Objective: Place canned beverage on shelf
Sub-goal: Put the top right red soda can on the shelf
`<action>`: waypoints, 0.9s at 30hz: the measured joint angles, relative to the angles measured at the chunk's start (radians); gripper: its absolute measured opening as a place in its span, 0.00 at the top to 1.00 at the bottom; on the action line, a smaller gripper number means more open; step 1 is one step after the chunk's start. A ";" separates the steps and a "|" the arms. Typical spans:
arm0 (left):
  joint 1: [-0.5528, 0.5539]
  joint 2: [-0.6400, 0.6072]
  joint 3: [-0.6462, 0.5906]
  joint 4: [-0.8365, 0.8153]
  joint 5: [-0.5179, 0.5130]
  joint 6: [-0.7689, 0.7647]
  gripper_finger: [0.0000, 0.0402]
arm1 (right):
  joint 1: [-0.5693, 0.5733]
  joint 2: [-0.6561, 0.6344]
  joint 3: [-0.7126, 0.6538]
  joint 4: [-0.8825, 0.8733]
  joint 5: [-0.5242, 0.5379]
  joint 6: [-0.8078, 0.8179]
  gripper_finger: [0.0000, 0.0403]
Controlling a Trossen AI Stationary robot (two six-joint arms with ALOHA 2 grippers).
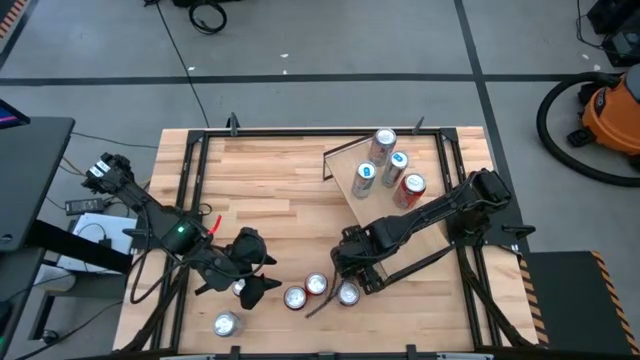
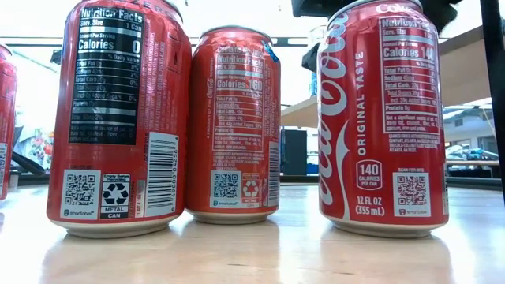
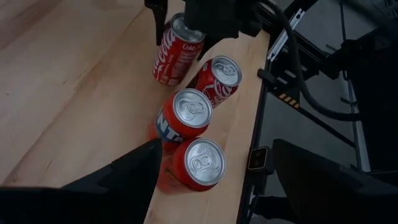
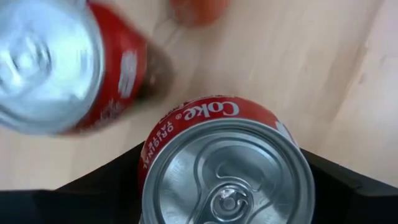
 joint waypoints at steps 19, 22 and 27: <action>0.000 0.000 0.000 -0.001 0.000 0.006 0.21 | -0.072 -0.001 0.526 -0.418 0.000 0.128 0.20; 0.000 0.000 0.000 -0.001 0.000 0.005 0.21 | -0.072 -0.002 0.599 -0.474 0.001 0.152 0.20; 0.000 0.000 0.000 -0.001 0.000 0.006 0.21 | -0.057 -0.005 0.668 -0.624 0.006 0.157 0.20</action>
